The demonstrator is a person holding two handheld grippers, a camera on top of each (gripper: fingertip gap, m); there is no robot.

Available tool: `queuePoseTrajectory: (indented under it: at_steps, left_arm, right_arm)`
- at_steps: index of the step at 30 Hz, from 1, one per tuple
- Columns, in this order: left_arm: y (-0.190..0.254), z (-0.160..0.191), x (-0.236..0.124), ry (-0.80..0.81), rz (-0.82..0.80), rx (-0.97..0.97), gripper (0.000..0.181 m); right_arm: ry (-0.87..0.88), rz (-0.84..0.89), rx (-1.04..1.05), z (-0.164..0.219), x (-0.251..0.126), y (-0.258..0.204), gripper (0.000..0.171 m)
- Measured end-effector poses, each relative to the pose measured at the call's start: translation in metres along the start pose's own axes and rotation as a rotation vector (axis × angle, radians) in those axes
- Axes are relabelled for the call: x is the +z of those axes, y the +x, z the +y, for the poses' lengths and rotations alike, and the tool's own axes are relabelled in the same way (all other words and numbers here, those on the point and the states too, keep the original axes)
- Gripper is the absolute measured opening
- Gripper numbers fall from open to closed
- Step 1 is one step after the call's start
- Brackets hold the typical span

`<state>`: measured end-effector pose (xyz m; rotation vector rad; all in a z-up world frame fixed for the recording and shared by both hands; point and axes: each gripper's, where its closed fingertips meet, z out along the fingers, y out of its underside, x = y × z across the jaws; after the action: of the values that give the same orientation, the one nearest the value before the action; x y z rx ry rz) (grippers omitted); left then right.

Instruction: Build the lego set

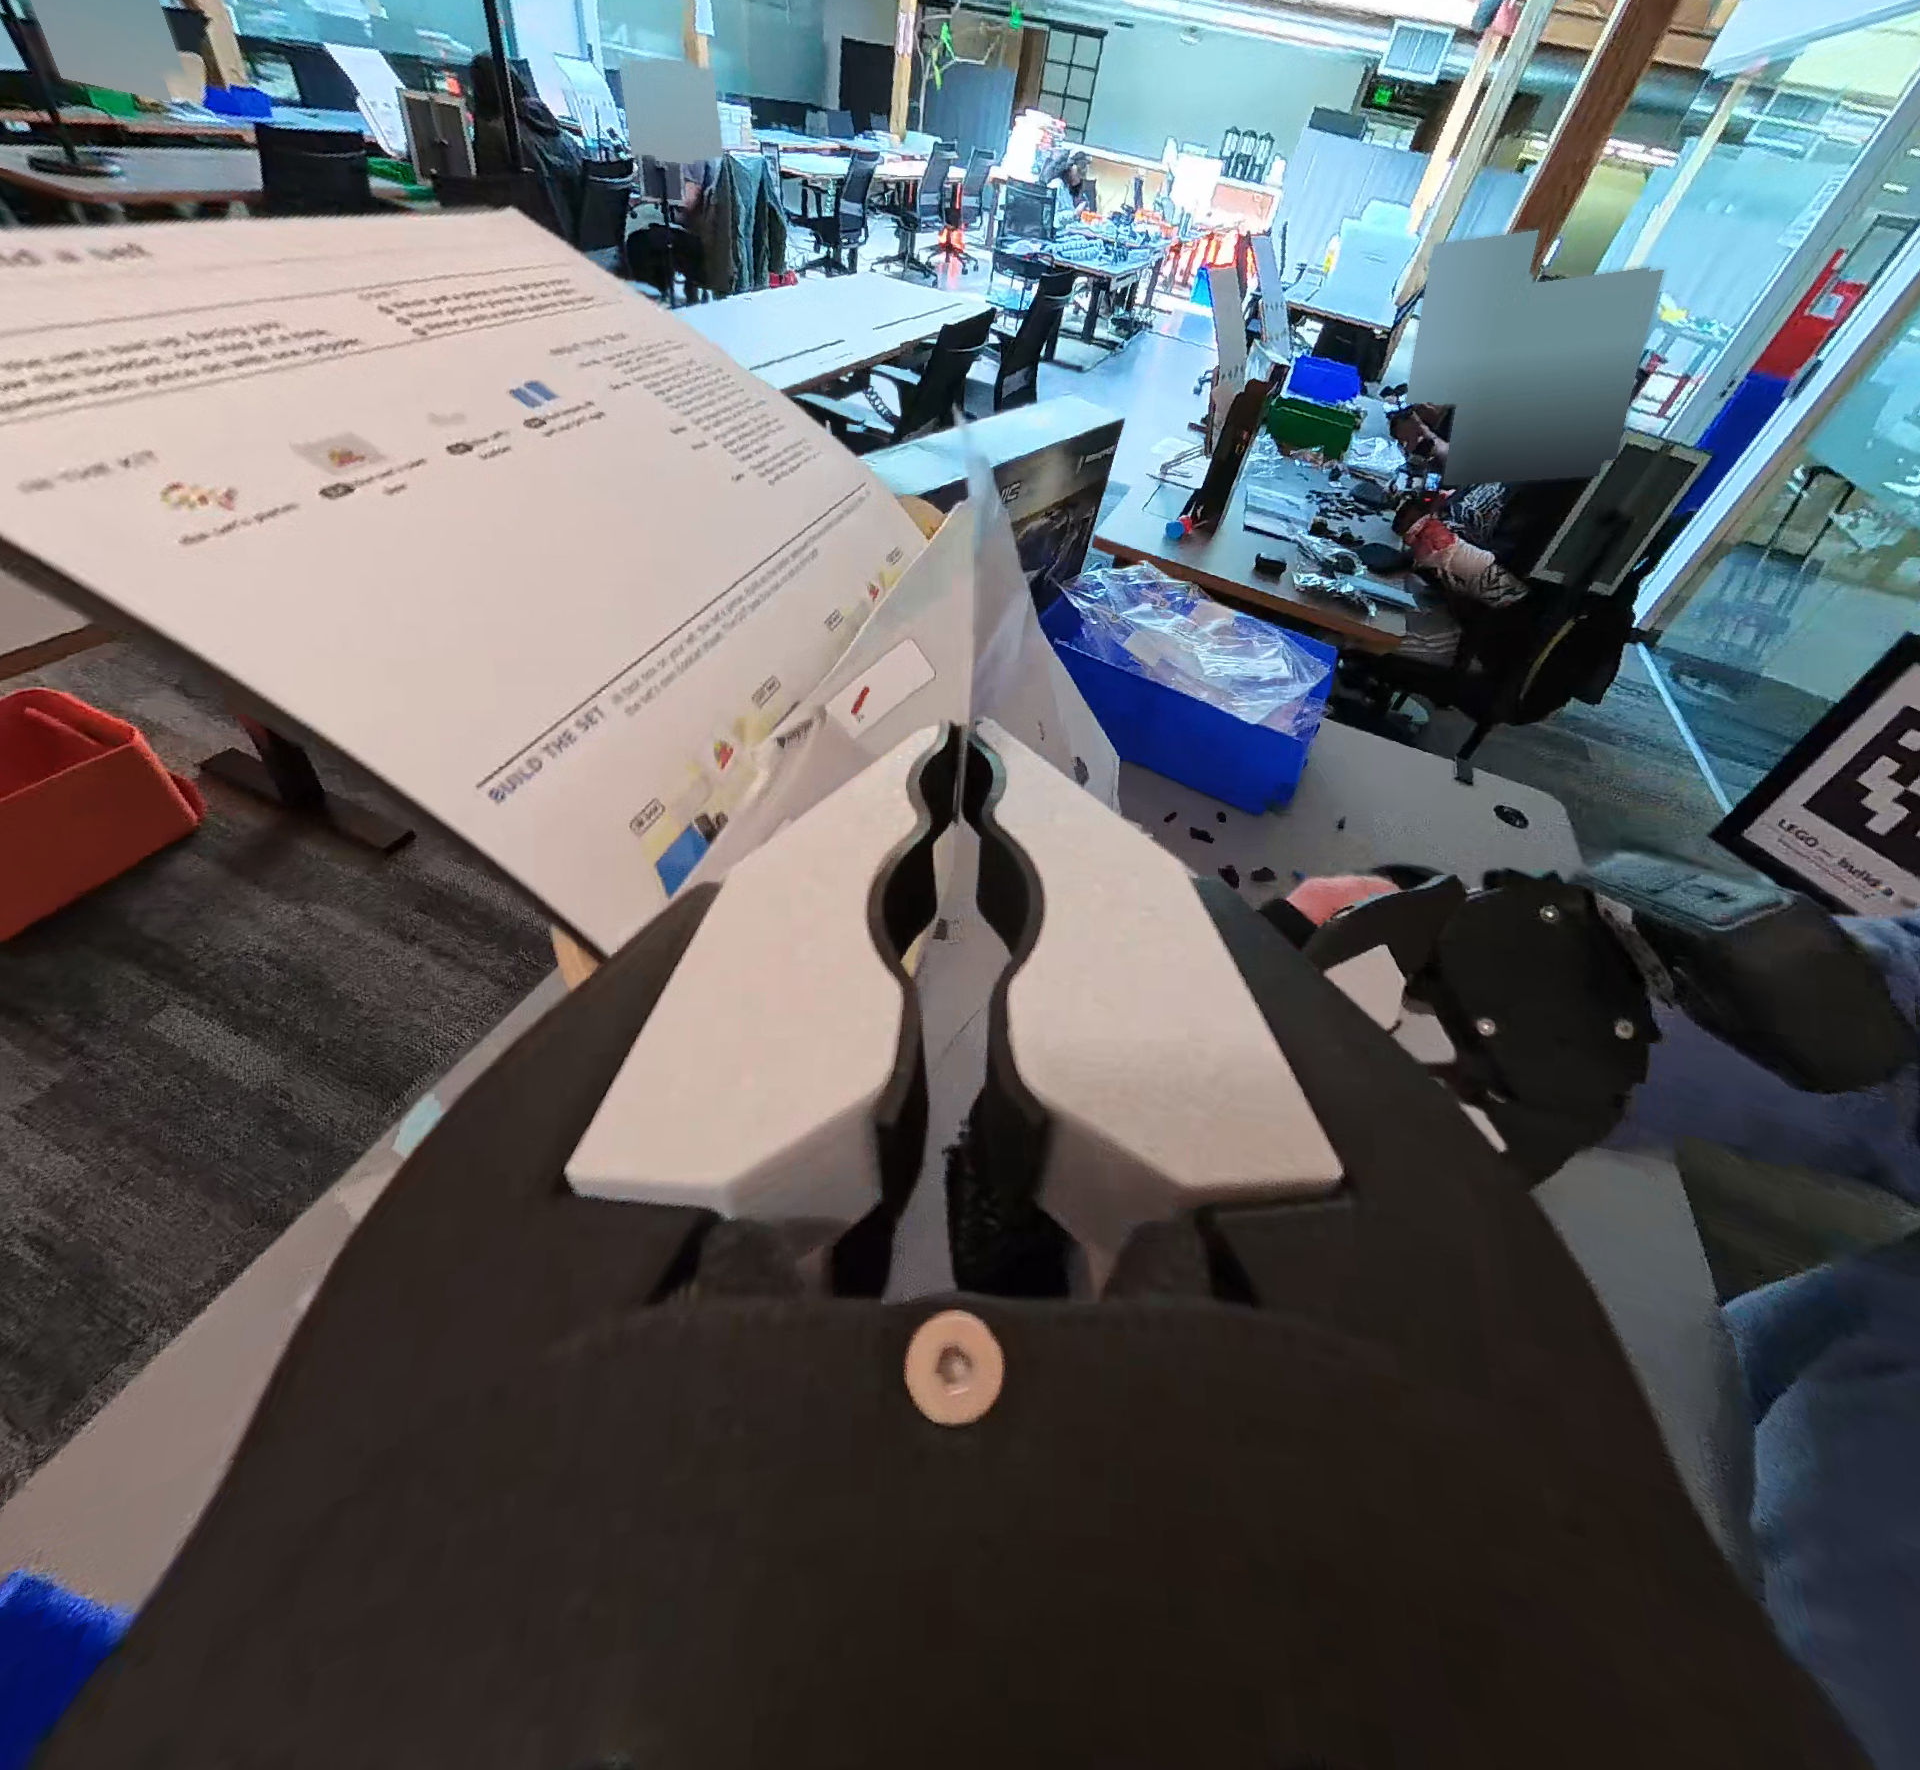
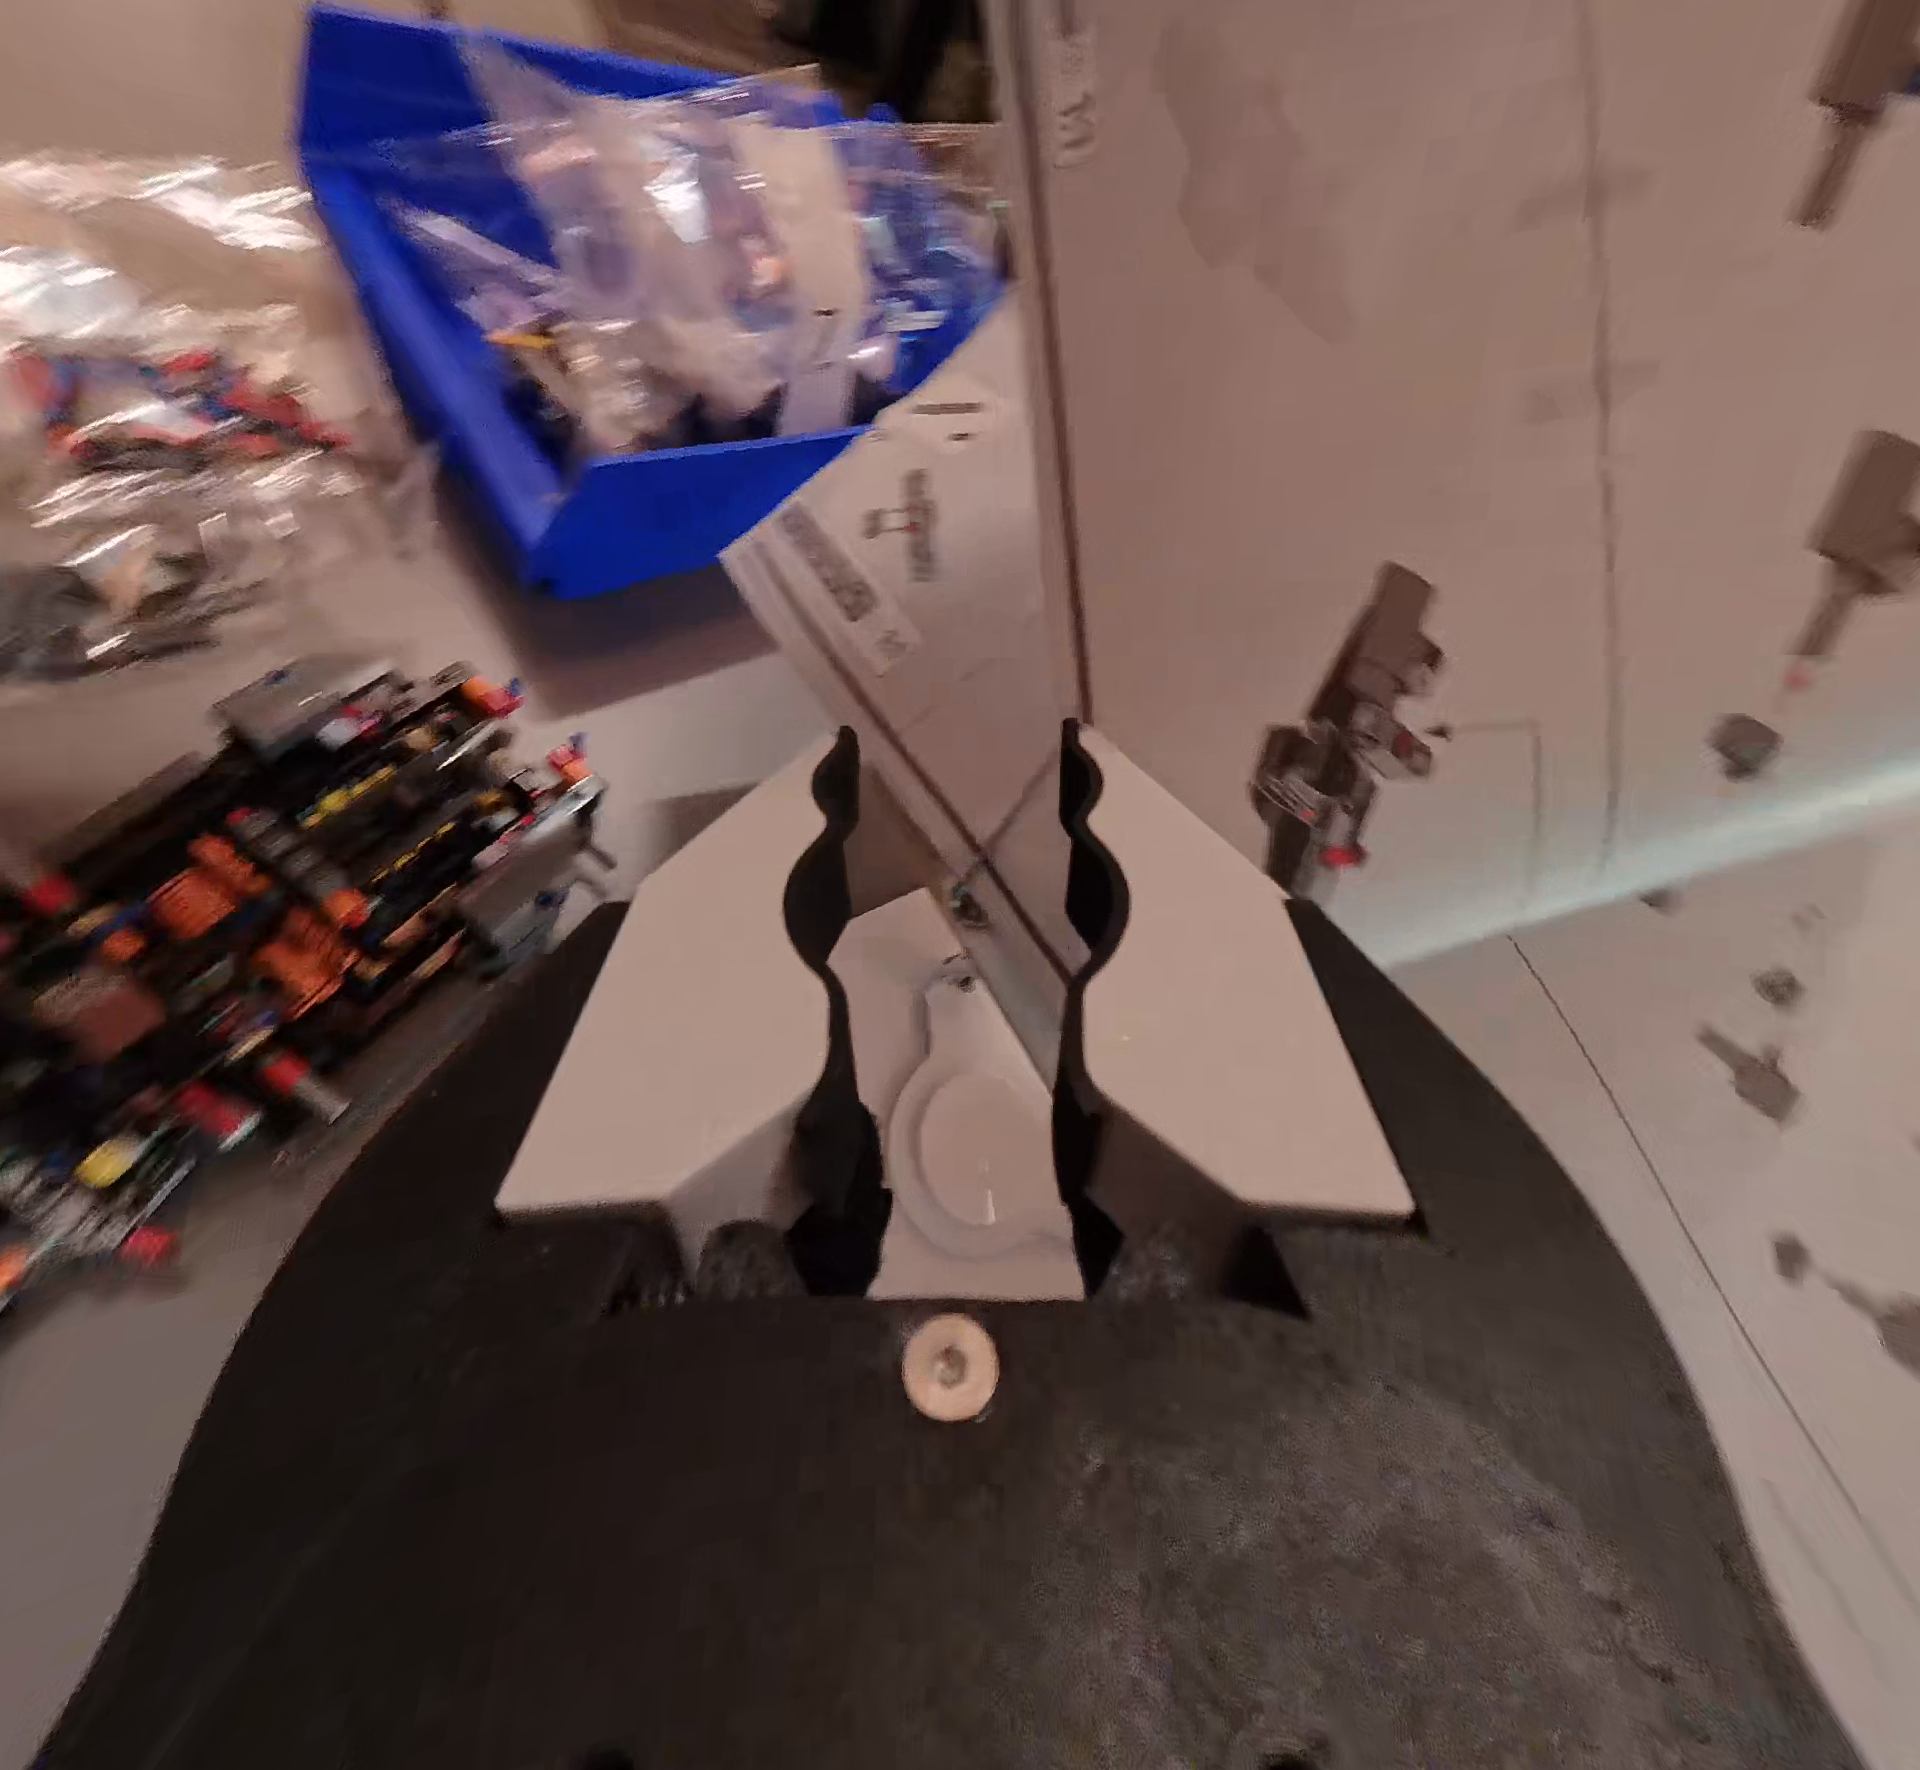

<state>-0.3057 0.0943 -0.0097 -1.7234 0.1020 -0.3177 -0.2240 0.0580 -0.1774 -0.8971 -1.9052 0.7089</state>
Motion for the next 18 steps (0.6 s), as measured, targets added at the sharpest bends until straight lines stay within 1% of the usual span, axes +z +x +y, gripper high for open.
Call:
queuePoseTrajectory:
  at_steps: [2,3,4,5,6,8,9,11,13,14,15,18]
  left_arm:
    - [0.001,-0.004,0.006,0.005,0.006,0.010,0.000]
    - [0.000,-0.006,0.008,0.011,0.003,0.011,0.000]
    - [0.001,-0.007,0.011,0.012,0.010,0.009,0.000]
    - [0.001,-0.008,0.014,0.013,0.018,0.005,0.000]
    - [0.000,-0.009,0.016,0.013,0.017,0.002,0.000]
    - [-0.001,-0.009,0.019,0.008,0.022,0.000,0.000]
    - [-0.001,-0.009,0.019,0.010,0.029,-0.004,0.000]
    - [-0.003,-0.007,0.018,0.006,0.030,-0.012,0.000]
    - [-0.005,-0.004,0.017,0.005,0.035,-0.026,0.000]
    - [-0.007,-0.003,0.016,0.008,0.040,-0.037,0.000]
    - [-0.008,-0.002,0.015,0.010,0.046,-0.047,0.000]
    - [-0.013,0.004,0.012,0.006,0.041,-0.060,0.000]
  right_arm:
    - [0.030,0.086,0.040,0.002,0.001,0.009,0.033]
    - [0.038,0.102,0.097,0.005,0.003,0.011,0.031]
    - [0.049,0.081,0.156,0.008,0.006,0.009,0.029]
    - [0.025,0.086,0.191,0.014,0.011,0.010,0.031]
    - [0.007,0.113,0.183,0.019,0.014,0.012,0.032]
    - [-0.012,0.136,0.151,0.024,0.022,0.011,0.027]
    - [-0.007,0.162,0.138,0.023,0.024,0.012,0.023]
    - [-0.008,0.177,0.131,0.019,0.028,0.013,0.023]
    - [-0.010,0.188,0.115,0.017,0.031,0.014,0.013]
    - [-0.020,0.185,0.116,0.018,0.034,0.014,0.010]
    - [-0.019,0.180,0.107,0.017,0.036,0.015,0.000]
    - [-0.027,0.103,0.088,0.016,0.039,0.007,0.000]
